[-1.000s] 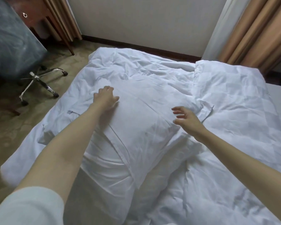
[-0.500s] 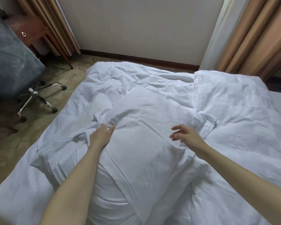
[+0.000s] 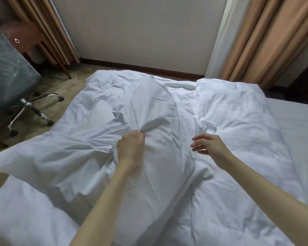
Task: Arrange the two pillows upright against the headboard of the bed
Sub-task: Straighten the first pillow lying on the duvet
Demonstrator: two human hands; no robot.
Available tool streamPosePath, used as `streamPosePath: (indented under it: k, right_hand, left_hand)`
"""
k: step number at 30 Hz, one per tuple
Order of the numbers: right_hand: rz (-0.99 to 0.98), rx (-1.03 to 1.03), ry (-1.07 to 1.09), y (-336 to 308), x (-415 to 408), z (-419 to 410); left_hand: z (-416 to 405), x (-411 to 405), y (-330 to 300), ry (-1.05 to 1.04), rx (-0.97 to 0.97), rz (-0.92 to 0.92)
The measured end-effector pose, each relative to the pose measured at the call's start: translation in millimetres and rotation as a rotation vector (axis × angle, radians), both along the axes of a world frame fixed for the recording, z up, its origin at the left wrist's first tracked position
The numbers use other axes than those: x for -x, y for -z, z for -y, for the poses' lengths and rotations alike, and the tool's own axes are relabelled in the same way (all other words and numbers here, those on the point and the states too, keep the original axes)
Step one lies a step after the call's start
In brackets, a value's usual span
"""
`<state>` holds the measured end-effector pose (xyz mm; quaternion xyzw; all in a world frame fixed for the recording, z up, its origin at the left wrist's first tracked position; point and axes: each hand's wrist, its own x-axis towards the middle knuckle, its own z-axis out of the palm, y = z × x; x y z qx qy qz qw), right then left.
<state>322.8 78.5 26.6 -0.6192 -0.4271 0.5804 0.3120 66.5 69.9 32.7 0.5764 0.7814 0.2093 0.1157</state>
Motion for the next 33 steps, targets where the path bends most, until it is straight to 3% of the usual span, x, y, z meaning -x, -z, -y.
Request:
streamPosePath:
  k: [5,15,18,22,26,29,33]
  right_hand:
    - [-0.009,-0.019,0.111,-12.5,-36.5,50.5]
    - [-0.072,-0.005,0.243,-8.3,-125.5,146.2]
    - [-0.126,-0.009,0.243,-7.2,-147.8,165.8]
    - [-0.223,0.018,0.236,-10.6,-173.8,193.1]
    - [-0.349,0.131,0.231,-13.0,-196.3,211.5]
    - [-0.447,0.291,0.143,-6.5,-208.6,225.9]
    - [-0.253,0.437,0.162,26.5,-226.6,262.4]
  left_hand:
    - [32.5,-60.1,-20.4,0.116,0.031,0.007]
    - [138.2,-154.7,-39.1,0.184,0.001,0.323]
    - [169.2,-186.9,-44.3,0.244,0.011,0.301]
    - [203.4,-229.1,-69.3,0.385,-0.206,0.188]
    - [224.7,-261.0,-95.7,0.402,-0.384,0.087]
    - [233.0,-271.4,-97.0,0.354,-0.349,0.167]
    - [238.5,-269.9,-63.7,0.254,-0.167,0.243]
